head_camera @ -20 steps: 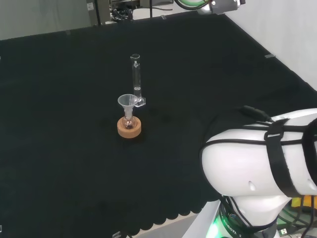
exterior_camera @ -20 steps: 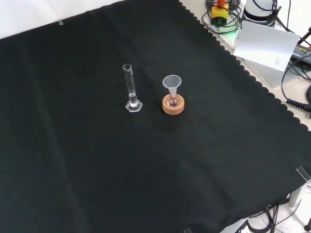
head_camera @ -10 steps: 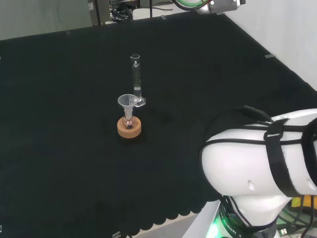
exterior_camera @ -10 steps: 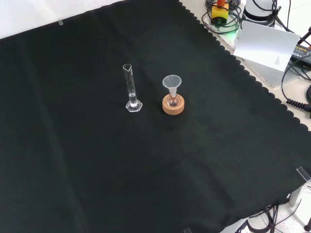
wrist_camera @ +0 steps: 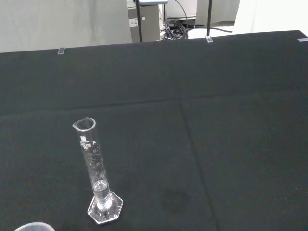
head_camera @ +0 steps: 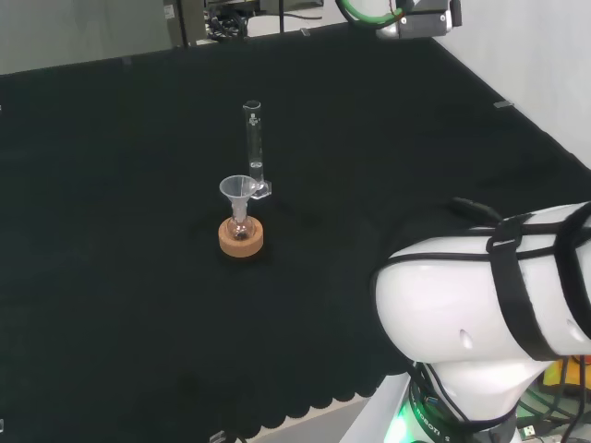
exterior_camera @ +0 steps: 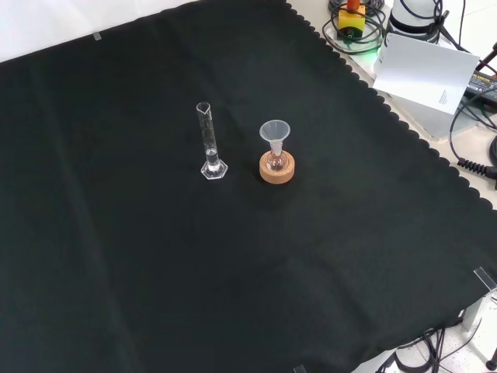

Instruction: Pick up the graduated cylinder.

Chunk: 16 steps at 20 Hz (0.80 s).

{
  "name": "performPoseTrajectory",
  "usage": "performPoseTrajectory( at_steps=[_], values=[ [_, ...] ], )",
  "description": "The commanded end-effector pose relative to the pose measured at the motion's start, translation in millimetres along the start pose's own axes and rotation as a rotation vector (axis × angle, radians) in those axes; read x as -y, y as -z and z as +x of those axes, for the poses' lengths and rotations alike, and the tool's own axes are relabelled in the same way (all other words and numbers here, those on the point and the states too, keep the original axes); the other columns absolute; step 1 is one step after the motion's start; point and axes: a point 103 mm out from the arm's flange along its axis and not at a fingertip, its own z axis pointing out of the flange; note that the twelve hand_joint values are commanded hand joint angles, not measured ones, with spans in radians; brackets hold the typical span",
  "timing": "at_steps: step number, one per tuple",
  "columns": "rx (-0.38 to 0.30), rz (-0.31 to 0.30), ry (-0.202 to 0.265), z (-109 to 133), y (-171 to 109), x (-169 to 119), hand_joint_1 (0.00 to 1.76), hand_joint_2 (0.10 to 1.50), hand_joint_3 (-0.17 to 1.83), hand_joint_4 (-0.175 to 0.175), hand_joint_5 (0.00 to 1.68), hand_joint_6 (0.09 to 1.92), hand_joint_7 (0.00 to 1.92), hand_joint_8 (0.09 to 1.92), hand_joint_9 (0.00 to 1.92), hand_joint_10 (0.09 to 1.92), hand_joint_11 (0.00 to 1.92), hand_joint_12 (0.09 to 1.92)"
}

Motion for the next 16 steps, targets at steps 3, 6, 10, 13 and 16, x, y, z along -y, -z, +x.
performPoseTrajectory(
  at_steps=[3,6,10,13,16],
  values=[
    [-0.064,0.022,0.017,-22,-51,-39,0.12,1.36,0.04,-0.045,0.29,0.09,0.03,0.49,0.45,0.09,0.02,1.39],
    [-0.085,0.038,0.032,-29,-73,-59,0.15,1.35,0.03,-0.048,0.30,0.09,0.04,0.50,0.46,0.09,0.02,1.39],
    [-0.155,0.021,0.080,-36,-99,-80,0.18,1.33,0.02,-0.051,0.31,0.09,0.05,0.53,0.46,0.12,0.03,1.38],
    [-0.179,0.017,0.110,-39,-117,-91,0.24,1.31,0.02,-0.055,0.33,0.09,0.07,0.58,0.38,0.44,0.05,1.38],
    [-0.191,0.027,0.141,-39,-138,-100,0.29,1.28,0.01,-0.060,0.35,0.09,0.09,0.61,0.33,0.62,0.06,1.39]
  ],
)
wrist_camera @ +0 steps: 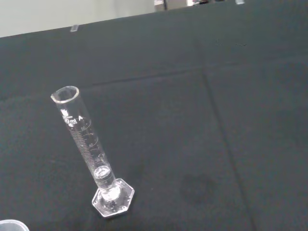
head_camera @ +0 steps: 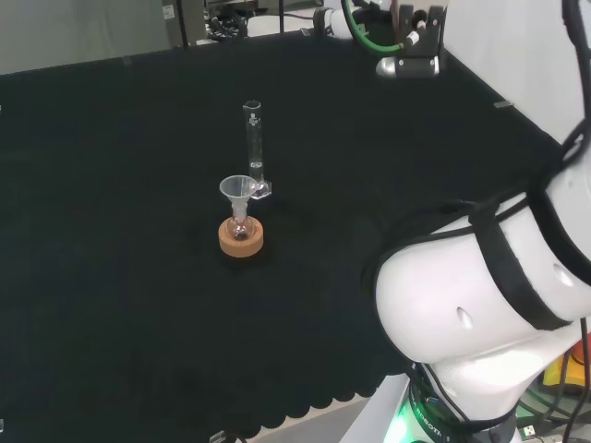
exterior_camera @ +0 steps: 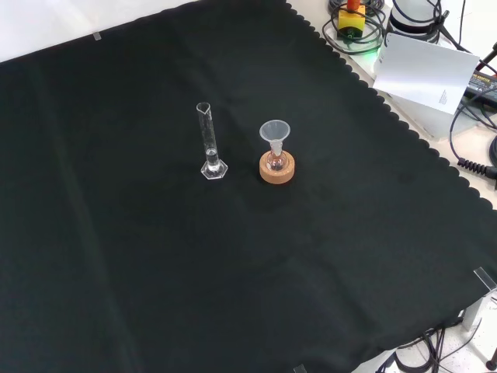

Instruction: Pick up the graduated cylinder.

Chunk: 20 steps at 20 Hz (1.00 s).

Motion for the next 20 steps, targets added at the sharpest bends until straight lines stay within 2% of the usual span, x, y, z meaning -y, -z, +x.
performPoseTrajectory(
  at_steps=[1,5,12,16,20],
  values=[
    [-0.078,-0.027,0.079,-19,-47,-36,0.30,1.27,0.00,-0.062,0.36,0.09,0.10,0.62,0.33,0.64,0.07,1.39],
    [-0.089,-0.008,0.109,-19,-73,-44,0.36,1.25,-0.01,-0.067,0.40,0.09,0.15,0.65,0.38,0.68,0.11,1.39],
    [-0.101,0.016,0.120,-20,-70,-43,0.40,1.22,-0.02,-0.070,0.42,0.09,0.18,0.66,0.40,0.68,0.14,1.39],
    [-0.117,0.048,0.130,-20,-111,-53,0.42,1.22,-0.03,-0.070,0.42,0.09,0.18,0.67,0.41,0.68,0.15,1.39],
    [-0.126,0.061,0.144,-8,-148,-56,0.42,1.21,-0.03,-0.070,0.43,0.09,0.19,0.67,0.42,0.68,0.16,1.38]
  ],
)
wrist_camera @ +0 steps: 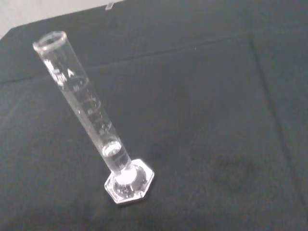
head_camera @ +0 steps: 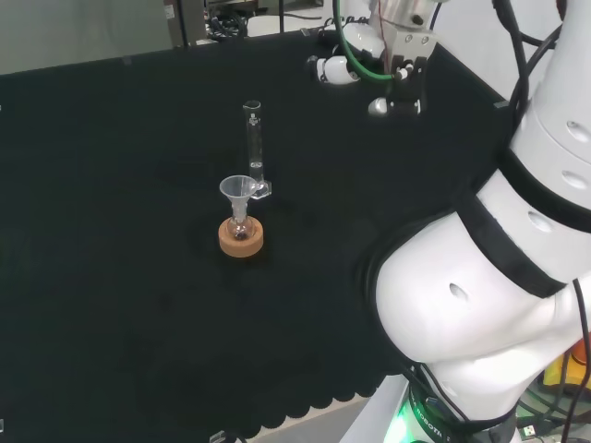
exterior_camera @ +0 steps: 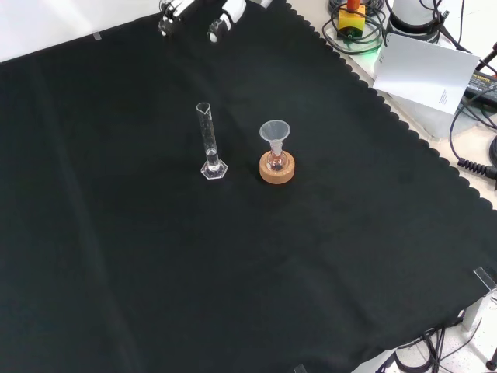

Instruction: Pick up the graduated cylinder.

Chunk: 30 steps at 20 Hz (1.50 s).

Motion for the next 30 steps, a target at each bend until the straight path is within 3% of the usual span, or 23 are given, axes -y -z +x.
performPoseTrajectory(
  at_steps=[1,6,16,25,30],
  values=[
    [-0.027,0.035,0.025,5,-66,-11,0.43,1.21,-0.03,-0.070,0.43,0.09,0.19,0.67,0.42,0.68,0.16,1.38],
    [-0.065,0.039,0.043,7,-75,-8,0.43,1.20,-0.04,-0.070,0.43,0.09,0.19,0.67,0.42,0.68,0.17,1.38],
    [-0.225,0.042,0.068,4,-110,-17,0.63,1.12,-0.09,-0.069,0.44,0.09,0.23,0.69,0.48,0.67,0.20,1.37],
    [-0.339,0.032,0.149,7,-129,-28,0.83,1.05,-0.17,-0.065,0.48,0.09,0.26,0.69,0.50,0.63,0.22,1.35],
    [-0.423,0.039,0.167,7,-141,-34,0.92,1.02,-0.17,-0.065,0.48,0.09,0.25,0.67,0.53,0.61,0.25,1.33]
  ],
)
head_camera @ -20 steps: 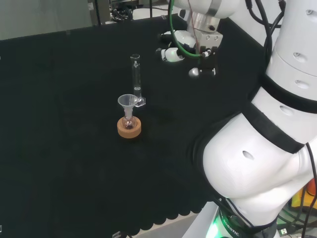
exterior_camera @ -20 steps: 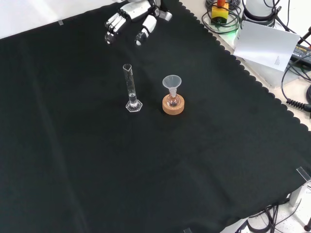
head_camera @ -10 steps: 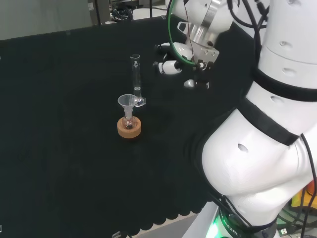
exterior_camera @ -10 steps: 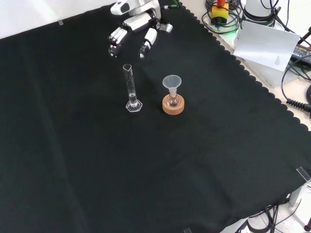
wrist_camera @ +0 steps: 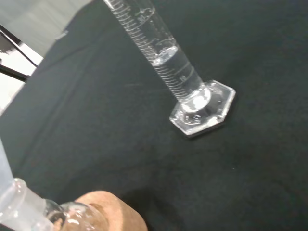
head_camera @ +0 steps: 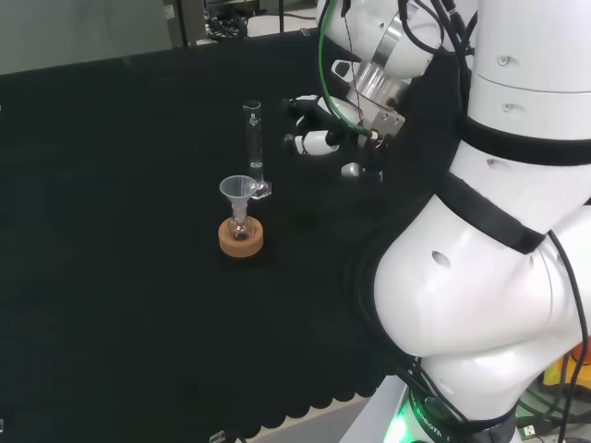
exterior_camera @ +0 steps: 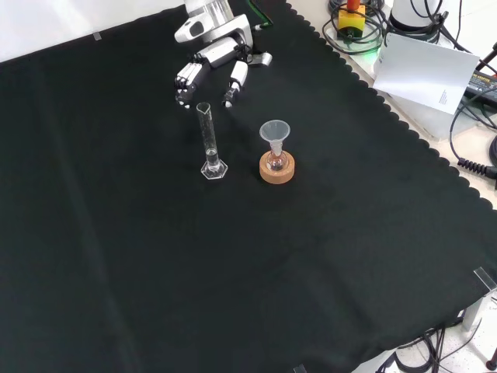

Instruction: Pick up the graduated cylinder.

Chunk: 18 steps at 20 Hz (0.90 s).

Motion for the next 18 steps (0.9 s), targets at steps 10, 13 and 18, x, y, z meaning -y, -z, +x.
performPoseTrajectory(
  at_steps=[10,13,18],
  values=[
    [-0.248,-0.005,0.076,-3,-26,-27,0.96,1.01,-0.17,-0.052,0.48,0.09,0.30,0.68,0.53,0.61,0.27,1.33],
    [-0.296,0.003,0.107,0,-27,-32,0.97,1.01,-0.17,-0.049,0.49,0.09,0.29,0.67,0.52,0.61,0.27,1.33],
    [-0.351,-0.012,0.145,5,-29,-36,0.99,1.00,-0.17,-0.044,0.50,0.09,0.28,0.65,0.53,0.60,0.30,1.32]
  ],
)
